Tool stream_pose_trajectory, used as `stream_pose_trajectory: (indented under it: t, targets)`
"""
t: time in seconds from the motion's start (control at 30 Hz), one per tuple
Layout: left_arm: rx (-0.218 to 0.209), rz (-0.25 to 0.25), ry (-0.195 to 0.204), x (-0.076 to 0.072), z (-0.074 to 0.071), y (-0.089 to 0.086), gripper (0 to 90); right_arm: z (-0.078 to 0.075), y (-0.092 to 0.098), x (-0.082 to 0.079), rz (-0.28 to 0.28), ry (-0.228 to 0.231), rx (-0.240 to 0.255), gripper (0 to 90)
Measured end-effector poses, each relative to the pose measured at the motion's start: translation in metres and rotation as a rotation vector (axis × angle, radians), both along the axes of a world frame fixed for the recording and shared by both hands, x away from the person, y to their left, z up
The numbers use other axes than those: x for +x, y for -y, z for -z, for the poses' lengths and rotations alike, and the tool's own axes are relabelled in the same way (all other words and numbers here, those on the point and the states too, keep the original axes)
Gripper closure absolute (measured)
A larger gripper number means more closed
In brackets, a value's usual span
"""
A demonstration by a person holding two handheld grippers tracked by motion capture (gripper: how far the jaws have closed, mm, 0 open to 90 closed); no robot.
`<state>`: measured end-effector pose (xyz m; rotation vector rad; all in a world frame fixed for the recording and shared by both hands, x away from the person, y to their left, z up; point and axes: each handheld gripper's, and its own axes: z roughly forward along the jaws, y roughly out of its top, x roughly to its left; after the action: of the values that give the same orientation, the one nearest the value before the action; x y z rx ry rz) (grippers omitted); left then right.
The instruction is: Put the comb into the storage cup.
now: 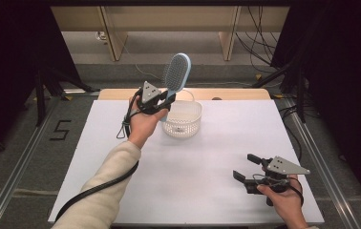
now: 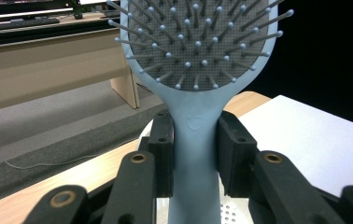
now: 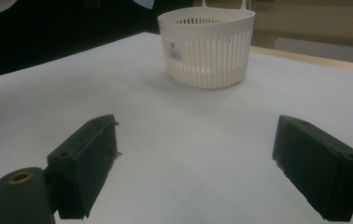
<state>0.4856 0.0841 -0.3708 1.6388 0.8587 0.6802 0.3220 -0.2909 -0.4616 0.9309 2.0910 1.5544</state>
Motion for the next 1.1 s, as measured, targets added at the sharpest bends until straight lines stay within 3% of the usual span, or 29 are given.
stream_pose_trajectory:
  t: [1.1]
  targets:
    - [-0.009,0.011,0.003,0.0093,-0.0036,0.0089,69.6,0.0002,0.0004,0.0002,0.0,-0.001,0.01,14.8]
